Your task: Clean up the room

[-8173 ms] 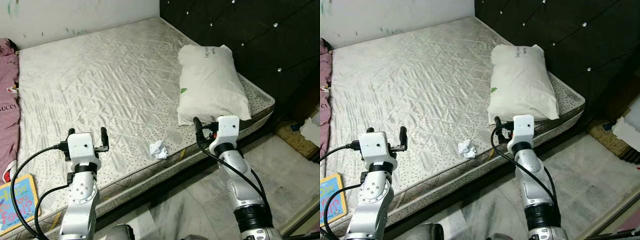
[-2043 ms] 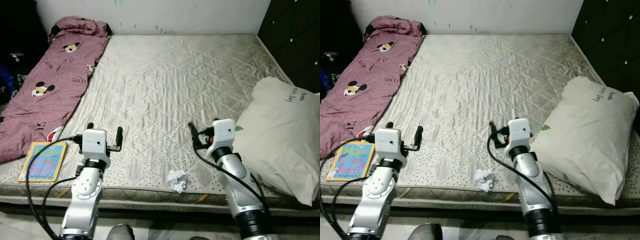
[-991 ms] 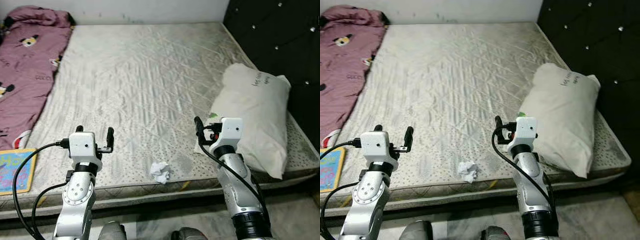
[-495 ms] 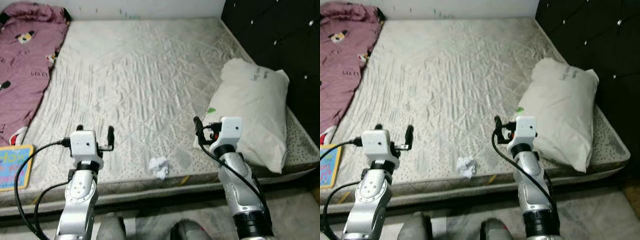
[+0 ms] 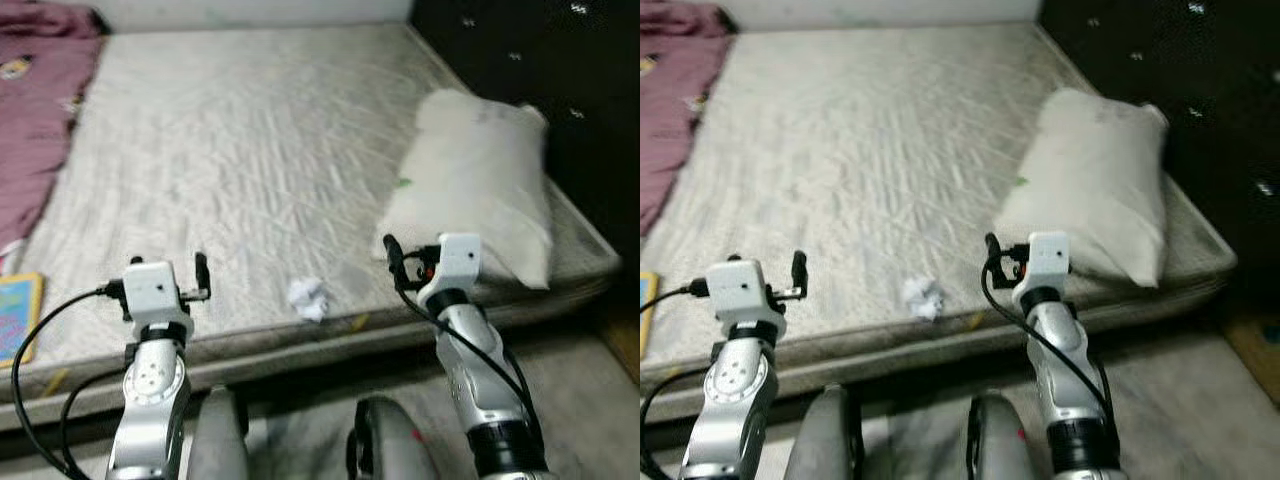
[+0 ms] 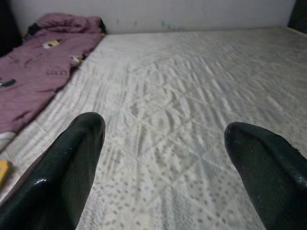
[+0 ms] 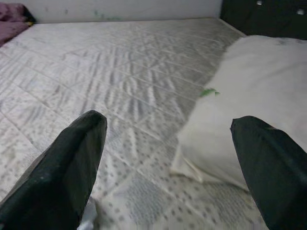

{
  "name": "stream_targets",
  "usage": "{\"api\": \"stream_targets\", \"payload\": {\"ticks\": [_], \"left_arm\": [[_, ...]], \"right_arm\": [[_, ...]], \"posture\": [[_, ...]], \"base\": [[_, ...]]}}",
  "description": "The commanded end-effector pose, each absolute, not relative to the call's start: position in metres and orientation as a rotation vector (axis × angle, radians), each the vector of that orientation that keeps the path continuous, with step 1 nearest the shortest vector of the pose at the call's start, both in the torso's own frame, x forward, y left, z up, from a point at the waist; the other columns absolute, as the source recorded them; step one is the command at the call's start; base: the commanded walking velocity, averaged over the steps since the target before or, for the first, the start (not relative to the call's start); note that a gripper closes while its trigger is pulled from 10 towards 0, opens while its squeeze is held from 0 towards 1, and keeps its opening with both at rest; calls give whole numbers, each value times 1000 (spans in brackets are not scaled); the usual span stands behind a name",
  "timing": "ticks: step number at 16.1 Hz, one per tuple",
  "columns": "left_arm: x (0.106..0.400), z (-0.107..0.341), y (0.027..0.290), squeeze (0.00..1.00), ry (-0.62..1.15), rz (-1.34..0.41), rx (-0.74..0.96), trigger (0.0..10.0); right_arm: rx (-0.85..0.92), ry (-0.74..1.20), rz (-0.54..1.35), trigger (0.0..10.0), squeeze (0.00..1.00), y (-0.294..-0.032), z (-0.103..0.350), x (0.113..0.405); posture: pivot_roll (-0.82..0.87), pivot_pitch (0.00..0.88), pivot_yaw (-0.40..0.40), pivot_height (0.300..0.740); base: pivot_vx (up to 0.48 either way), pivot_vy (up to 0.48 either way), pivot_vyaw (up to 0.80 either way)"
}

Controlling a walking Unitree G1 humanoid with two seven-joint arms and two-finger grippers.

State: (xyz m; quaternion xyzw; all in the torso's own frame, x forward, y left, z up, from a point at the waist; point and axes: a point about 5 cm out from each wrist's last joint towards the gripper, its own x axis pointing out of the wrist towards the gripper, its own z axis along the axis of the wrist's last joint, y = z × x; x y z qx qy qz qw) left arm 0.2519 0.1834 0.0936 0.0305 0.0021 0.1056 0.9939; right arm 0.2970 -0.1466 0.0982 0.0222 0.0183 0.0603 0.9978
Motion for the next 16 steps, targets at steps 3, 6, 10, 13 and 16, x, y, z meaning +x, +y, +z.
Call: {"api": "stream_targets", "payload": {"ticks": [3, 6, 10, 13, 16], "left_arm": [[252, 89, 186, 0, 38, 251, 49, 10000], [252, 87, 188, 0, 57, 272, 23, 10000], [252, 86, 187, 0, 61, 273, 16, 10000], [252, 87, 186, 0, 63, 275, 10, 10000], [252, 86, 187, 0, 66, 276, 9, 10000]], "right_arm": [[35, 58, 138, 10000, 0, -145, 95, 298], [25, 61, 157, 10000, 0, -143, 94, 298], [17, 66, 193, 10000, 0, -139, 94, 298], [20, 75, 204, 10000, 0, -139, 93, 298], [26, 81, 212, 10000, 0, -137, 92, 298]], "posture": [[-28, 134, -33, 641], [-29, 135, -35, 641], [-30, 138, -39, 641], [-28, 150, -46, 641], [-25, 147, -46, 641]], "base": [[0, 0, 0], [0, 0, 0], [0, 0, 395], [0, 0, 265], [0, 0, 0]]}}
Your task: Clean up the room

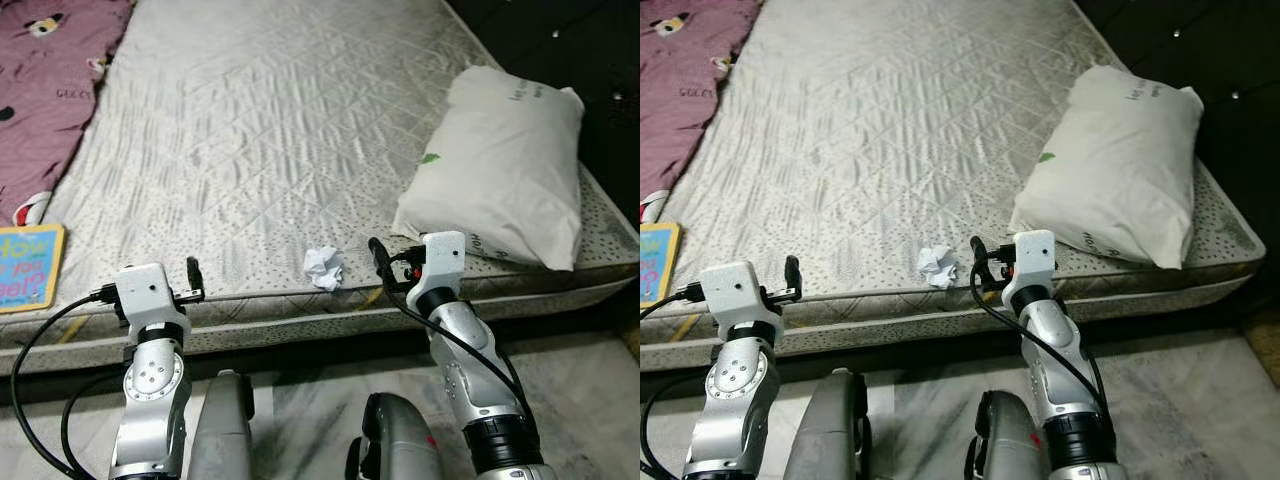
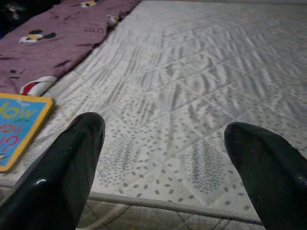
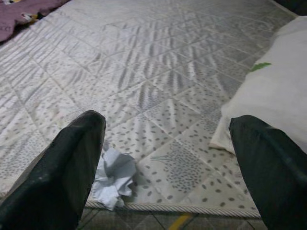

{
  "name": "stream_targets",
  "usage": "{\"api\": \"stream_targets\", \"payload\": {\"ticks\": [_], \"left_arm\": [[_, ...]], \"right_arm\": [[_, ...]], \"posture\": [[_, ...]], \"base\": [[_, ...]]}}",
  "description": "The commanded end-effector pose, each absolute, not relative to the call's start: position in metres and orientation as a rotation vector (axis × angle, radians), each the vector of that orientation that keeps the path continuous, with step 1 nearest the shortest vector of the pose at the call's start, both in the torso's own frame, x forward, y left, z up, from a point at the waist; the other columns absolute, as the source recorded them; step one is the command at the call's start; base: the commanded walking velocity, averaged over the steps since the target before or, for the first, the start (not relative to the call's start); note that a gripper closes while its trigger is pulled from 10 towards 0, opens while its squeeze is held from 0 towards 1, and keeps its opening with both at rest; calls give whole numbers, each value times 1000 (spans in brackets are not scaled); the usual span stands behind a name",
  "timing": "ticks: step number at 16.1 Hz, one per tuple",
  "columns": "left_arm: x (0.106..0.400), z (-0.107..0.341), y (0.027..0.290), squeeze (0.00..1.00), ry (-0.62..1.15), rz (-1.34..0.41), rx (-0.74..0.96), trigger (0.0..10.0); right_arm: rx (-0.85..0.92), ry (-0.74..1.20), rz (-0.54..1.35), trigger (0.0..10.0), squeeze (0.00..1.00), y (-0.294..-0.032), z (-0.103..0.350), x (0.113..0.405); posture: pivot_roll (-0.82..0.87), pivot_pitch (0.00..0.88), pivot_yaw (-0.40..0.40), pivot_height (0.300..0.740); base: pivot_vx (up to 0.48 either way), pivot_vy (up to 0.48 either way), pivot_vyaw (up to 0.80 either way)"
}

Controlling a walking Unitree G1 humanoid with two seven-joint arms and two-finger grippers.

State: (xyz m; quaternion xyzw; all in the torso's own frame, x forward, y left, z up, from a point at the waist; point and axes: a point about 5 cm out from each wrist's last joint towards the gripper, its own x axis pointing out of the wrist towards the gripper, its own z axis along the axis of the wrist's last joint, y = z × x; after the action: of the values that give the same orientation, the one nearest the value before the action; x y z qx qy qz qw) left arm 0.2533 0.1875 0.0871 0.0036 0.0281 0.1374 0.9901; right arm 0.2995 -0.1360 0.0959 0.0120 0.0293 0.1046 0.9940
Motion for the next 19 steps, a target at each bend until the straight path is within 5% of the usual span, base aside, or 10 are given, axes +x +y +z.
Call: {"api": "stream_targets", "payload": {"ticks": [1, 10, 15, 19], "left_arm": [[252, 86, 187, 0, 67, 275, 9, 10000], [255, 85, 187, 0, 78, 280, -2, 10000], [255, 85, 189, 0, 83, 295, -9, 10000], [256, 84, 189, 0, 90, 297, -15, 10000]], "right_arm": [[27, 80, 217, 10000, 0, -137, 92, 298], [33, 64, 247, 10000, 0, -133, 95, 300], [19, 79, 251, 10000, 0, -133, 94, 301], [2, 69, 277, 10000, 0, -129, 95, 300]], "posture": [[-24, 146, -44, 641], [-32, 163, -41, 561], [-32, 159, -43, 561], [-31, 157, -43, 561]], "base": [[0, 0, 0], [0, 0, 0], [0, 0, 0], [0, 0, 719]]}}
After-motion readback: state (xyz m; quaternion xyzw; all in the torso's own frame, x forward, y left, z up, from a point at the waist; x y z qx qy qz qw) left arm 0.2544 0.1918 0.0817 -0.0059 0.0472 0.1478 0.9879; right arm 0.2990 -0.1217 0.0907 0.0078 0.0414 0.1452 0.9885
